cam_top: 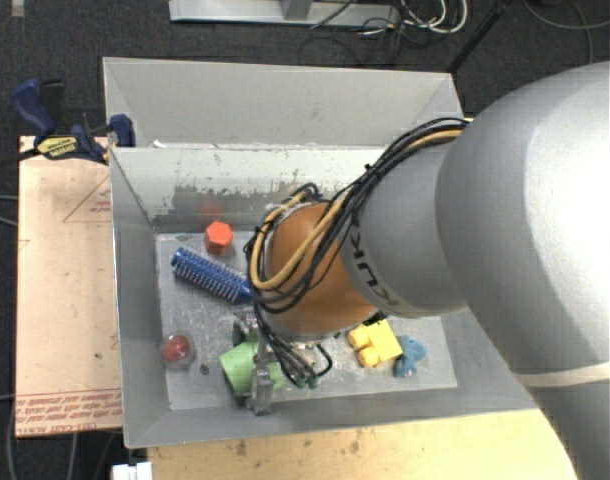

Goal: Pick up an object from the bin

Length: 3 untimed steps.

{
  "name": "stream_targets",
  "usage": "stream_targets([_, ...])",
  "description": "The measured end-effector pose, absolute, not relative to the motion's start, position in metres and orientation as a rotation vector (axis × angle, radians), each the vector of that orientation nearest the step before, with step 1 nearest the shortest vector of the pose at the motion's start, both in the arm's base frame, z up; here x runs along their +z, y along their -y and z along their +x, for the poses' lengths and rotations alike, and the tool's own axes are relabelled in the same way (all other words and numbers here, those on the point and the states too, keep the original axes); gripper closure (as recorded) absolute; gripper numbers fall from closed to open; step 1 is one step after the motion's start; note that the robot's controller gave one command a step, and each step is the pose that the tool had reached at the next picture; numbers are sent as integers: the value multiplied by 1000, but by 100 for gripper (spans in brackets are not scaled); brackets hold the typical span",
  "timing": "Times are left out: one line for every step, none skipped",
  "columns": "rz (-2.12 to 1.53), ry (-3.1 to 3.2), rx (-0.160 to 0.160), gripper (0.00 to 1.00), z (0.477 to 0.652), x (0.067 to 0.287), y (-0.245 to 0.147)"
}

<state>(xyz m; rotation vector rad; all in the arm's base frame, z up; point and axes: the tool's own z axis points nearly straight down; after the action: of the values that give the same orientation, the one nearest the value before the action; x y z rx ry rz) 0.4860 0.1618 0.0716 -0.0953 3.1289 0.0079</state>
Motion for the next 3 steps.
stream_targets([-93, -3125, 12, 0, 487, 72, -163])
stream_targets([-95, -3119, 18, 100, 489, 75, -165])
stream_targets([-96, -3138, 4, 100, 490, 87, -165])
